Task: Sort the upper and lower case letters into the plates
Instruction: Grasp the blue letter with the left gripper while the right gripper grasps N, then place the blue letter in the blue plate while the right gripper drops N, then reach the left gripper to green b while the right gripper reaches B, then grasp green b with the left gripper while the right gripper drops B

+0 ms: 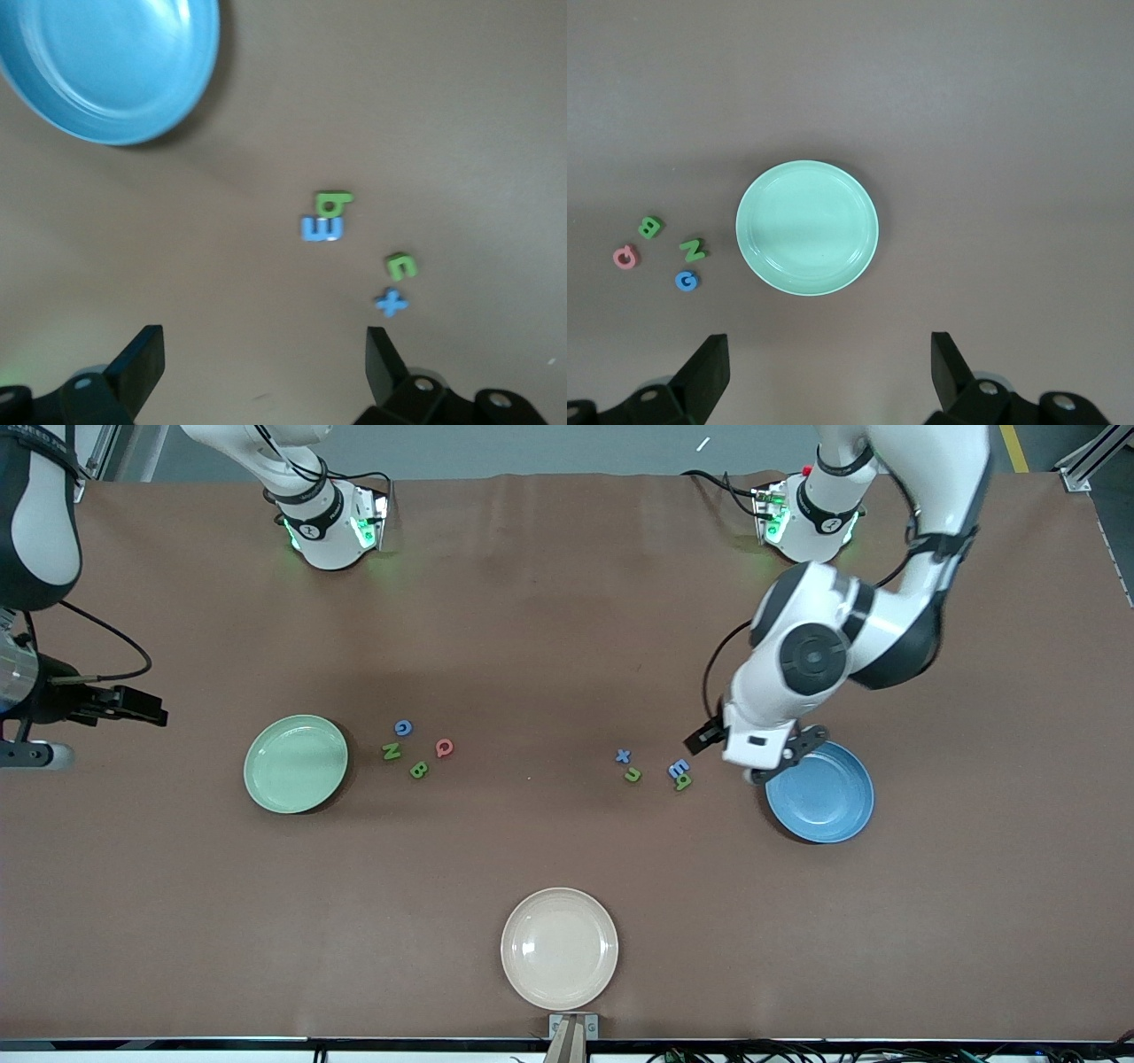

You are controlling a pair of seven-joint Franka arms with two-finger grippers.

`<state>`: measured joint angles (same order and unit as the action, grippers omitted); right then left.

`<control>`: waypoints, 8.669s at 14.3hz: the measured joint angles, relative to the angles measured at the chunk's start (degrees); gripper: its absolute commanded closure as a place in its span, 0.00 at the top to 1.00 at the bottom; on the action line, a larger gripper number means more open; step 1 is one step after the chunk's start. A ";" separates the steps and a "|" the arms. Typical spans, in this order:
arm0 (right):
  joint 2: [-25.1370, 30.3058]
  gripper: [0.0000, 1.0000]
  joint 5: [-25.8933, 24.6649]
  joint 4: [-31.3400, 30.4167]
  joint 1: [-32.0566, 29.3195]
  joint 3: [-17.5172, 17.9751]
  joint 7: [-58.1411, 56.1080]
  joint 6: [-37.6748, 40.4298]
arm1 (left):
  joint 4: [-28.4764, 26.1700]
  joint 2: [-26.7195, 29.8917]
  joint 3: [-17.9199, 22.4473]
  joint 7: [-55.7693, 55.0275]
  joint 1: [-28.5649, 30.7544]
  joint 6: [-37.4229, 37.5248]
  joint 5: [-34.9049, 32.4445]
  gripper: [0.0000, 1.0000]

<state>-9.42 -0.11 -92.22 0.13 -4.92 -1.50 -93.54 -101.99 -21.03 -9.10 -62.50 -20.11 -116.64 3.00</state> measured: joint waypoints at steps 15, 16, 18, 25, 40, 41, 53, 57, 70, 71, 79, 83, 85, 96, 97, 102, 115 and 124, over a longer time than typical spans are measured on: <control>-5.70 0.96 9.97 -27.01 16.88 0.58 7.65 -38.59 | -8.29 -11.86 0.06 -12.41 -2.84 -28.03 -7.41 1.00; -6.11 0.93 9.97 -29.55 17.91 0.58 7.68 -42.75 | -8.30 -12.43 0.07 -12.41 -2.84 -28.69 -7.65 0.99; -7.80 0.91 9.98 -33.52 20.01 0.58 8.03 -49.86 | -8.30 -13.42 0.09 -12.42 -2.84 -29.50 -9.01 0.98; -14.48 0.86 9.98 -34.73 22.81 0.38 10.32 -55.12 | -8.29 -14.42 0.12 -12.42 -2.84 -29.63 -9.68 0.72; -15.28 0.41 9.98 -35.25 23.17 0.27 11.69 -54.80 | -7.99 -13.05 0.02 -12.42 -2.86 -28.42 -9.73 0.21; -15.18 0.30 9.98 -35.25 23.17 0.12 11.70 -54.73 | -7.85 -11.92 -0.14 -12.42 -2.84 -26.33 -9.73 0.21; -9.90 0.02 7.13 -26.21 18.04 -1.54 10.06 -33.54 | -10.66 0.32 -0.19 27.88 13.05 -10.68 -9.76 0.21; -9.26 0.02 5.37 -26.96 11.64 -1.70 0.96 -33.35 | -13.17 0.04 -0.20 38.89 18.38 -11.27 -9.95 0.21; -13.19 1.00 5.13 -33.06 5.92 -1.72 -3.24 -41.96 | -21.60 -3.76 -0.50 51.68 22.78 -23.84 -12.93 0.23; -13.23 1.00 5.13 -33.05 5.66 -1.72 -3.24 -41.93 | -22.07 -3.76 -0.50 51.68 22.84 -24.53 -13.00 0.23; -11.38 1.00 5.60 -25.23 8.77 -0.18 5.61 -31.36 | -21.77 -2.42 -1.11 51.72 22.98 -24.51 -13.06 0.99; -11.43 1.00 9.03 -24.18 16.97 0.15 21.25 -33.31 | -15.15 -0.68 -5.77 45.55 22.92 -14.96 -12.49 0.99; -11.80 1.00 10.14 -24.19 19.65 0.19 28.47 -36.28 | -12.20 -0.83 -8.15 36.35 22.20 -13.57 -11.94 0.99; -21.07 0.95 10.23 -24.37 29.56 -0.50 49.07 -52.78 | 1.72 -15.27 -9.64 -2.98 10.41 -15.29 -11.80 0.99; -21.06 0.93 10.23 -24.37 29.50 -0.71 49.07 -52.78 | 2.08 -16.26 -9.64 -3.78 9.96 -16.53 -11.81 0.98; -21.09 0.65 9.73 -24.89 29.50 -0.93 49.01 -52.12 | 2.85 -19.10 -9.60 -4.95 9.05 -18.61 -16.24 0.93; -19.66 0.00 9.21 -25.02 28.50 -1.35 47.97 -47.99 | 2.49 -20.83 -9.56 -5.51 7.66 -19.84 -17.03 0.62; -11.89 0.01 9.04 -24.97 12.19 -1.93 18.65 -35.25 | 2.94 -20.78 -9.67 -5.51 7.63 -20.23 -17.03 0.21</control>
<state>-21.31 8.93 -117.19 12.33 -6.85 17.16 -128.79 -99.04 -41.81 -18.77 -68.02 -12.48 -136.87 -14.03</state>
